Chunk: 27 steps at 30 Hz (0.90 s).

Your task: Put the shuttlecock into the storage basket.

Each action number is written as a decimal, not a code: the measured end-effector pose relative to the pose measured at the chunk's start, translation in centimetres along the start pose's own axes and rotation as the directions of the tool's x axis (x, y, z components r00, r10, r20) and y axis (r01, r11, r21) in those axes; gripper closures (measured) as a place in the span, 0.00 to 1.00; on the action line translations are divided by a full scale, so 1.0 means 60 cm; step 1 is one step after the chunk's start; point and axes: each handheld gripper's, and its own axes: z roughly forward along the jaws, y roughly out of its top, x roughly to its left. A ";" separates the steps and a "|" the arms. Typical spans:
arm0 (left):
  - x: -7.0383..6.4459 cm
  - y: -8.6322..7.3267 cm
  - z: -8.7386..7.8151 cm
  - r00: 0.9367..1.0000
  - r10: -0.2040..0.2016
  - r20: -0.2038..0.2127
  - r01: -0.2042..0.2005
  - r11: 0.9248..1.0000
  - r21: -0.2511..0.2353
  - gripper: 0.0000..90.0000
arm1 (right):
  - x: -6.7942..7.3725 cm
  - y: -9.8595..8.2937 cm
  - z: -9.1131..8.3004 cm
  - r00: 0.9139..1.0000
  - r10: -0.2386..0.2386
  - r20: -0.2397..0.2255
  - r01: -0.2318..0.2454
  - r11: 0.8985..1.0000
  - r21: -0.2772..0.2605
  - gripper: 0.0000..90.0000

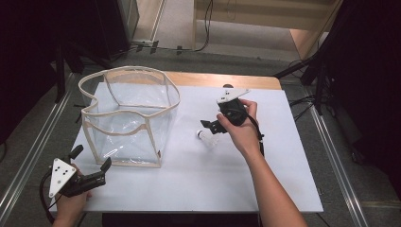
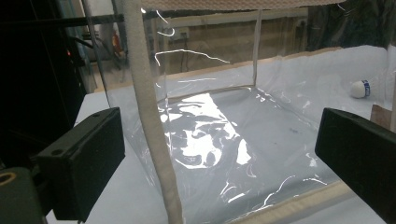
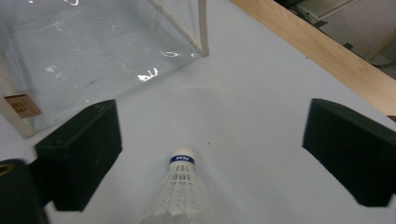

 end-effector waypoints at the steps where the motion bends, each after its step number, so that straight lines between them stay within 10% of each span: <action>1: 0.000 0.000 0.000 1.000 0.000 0.000 0.000 1.000 0.000 0.03 | 0.000 0.000 0.002 1.000 0.004 -0.003 -0.004 1.000 0.006 0.05; 27: 0.000 0.000 0.000 1.000 0.001 0.003 -0.001 1.000 0.000 0.02 | 0.001 0.011 0.074 0.997 0.055 -0.047 -0.042 0.972 0.233 0.23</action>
